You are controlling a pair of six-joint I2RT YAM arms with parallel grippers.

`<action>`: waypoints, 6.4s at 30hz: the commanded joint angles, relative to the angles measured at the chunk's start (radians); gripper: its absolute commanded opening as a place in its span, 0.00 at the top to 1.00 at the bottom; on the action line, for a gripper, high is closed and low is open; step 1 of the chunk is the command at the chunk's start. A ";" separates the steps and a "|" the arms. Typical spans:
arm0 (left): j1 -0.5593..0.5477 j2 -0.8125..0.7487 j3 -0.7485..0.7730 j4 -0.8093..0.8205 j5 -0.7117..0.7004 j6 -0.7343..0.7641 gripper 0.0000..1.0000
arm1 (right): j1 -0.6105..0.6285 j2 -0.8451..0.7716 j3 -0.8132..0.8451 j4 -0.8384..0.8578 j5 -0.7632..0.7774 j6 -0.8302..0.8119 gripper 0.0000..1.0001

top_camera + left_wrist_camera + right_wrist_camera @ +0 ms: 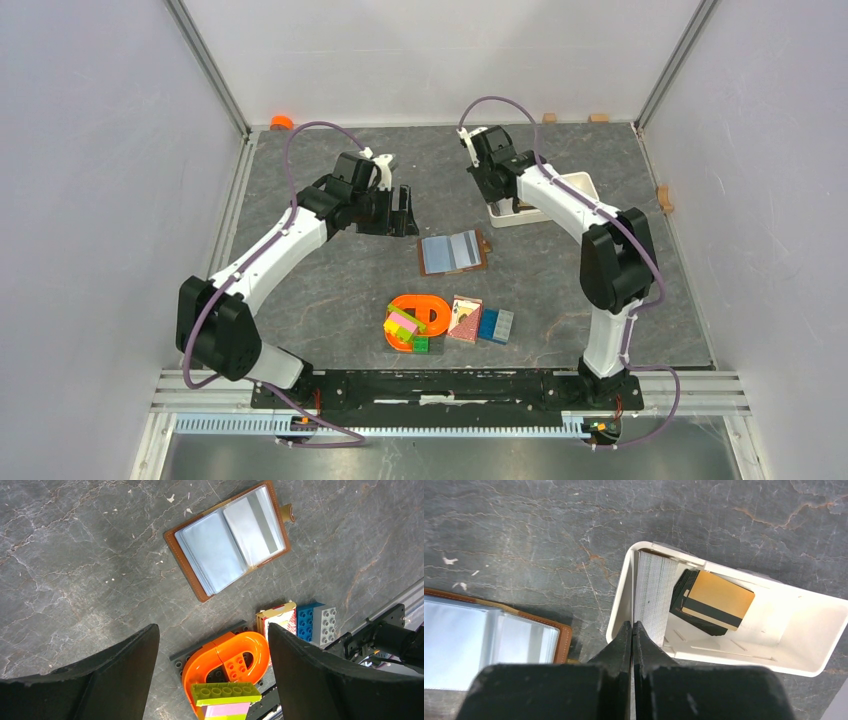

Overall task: Put the credit cards into the card holder
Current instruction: Pick up the credit card from the storage box, then insert the credit card into the card holder.

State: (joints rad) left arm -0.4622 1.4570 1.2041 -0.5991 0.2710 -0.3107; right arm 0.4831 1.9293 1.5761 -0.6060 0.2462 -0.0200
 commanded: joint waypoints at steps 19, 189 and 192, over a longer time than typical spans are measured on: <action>0.002 0.049 -0.018 0.031 -0.006 0.005 0.14 | -0.031 -0.131 -0.140 0.148 -0.018 0.075 1.00; -0.044 0.418 -0.126 0.427 0.213 -0.338 0.56 | 0.008 -0.218 -0.626 0.555 -0.575 0.149 0.16; -0.044 0.435 -0.121 0.426 0.220 -0.340 0.58 | 0.008 -0.193 -0.625 0.546 -0.592 0.159 0.17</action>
State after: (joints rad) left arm -0.5064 1.8702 1.0725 -0.2054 0.4580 -0.6197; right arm 0.4885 1.7058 0.9146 -0.0444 -0.2867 0.1478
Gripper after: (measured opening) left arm 0.434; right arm 0.835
